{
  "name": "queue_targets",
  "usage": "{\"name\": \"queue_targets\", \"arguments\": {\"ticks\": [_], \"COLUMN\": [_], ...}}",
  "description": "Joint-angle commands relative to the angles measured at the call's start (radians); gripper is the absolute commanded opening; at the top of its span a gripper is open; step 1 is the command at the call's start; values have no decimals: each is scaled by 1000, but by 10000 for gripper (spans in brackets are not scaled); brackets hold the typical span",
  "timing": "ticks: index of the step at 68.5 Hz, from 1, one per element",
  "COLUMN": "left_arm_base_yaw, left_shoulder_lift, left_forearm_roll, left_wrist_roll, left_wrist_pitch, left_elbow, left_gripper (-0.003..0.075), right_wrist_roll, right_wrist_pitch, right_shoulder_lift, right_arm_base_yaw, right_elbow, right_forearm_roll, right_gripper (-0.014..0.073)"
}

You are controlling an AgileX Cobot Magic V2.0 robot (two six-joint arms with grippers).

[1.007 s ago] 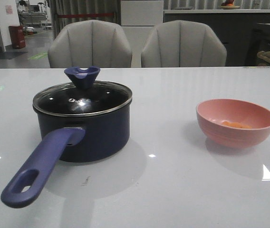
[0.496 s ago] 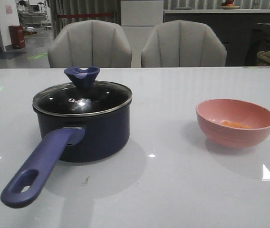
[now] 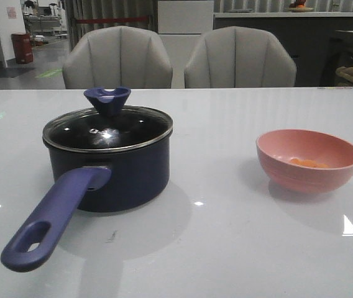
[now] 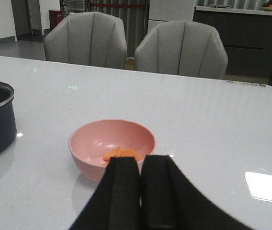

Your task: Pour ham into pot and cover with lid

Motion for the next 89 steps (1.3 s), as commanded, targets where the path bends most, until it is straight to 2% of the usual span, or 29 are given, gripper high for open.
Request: {"name": "queue_targets", "arguments": {"ticks": [1,29,39,53,75,89], "left_arm_base_yaw": [1,1,-18,-136,-375,-457], "left_shoulder_lift": [82,502,615,752,1010,1140], "left_forearm_roll": [-19,-19,-21,-22,196,297], "left_wrist_roll": [-1,-1,-1,-19,-287,-414], "left_wrist_pitch": [5,241,282,300,326,373], "left_elbow": [-93,-357,-450,-592,-796,-940], "left_gripper": [577,580,658,670,670,670], "right_wrist_roll": [-7,-7,-7,-7,-7,-7], "right_wrist_pitch": [-88,-88,-88,-88,-88,-88], "right_shoulder_lift": [-19,-19,-19,-20,-20,-20], "right_arm_base_yaw": [-5,-5,-5,-5,-5,-5], "right_elbow": [-4,-4,-4,-4,-4,-4], "right_forearm_roll": [-11,-11,-11,-11,-11,-11], "right_gripper": [150,150,150,150,150,150]}}
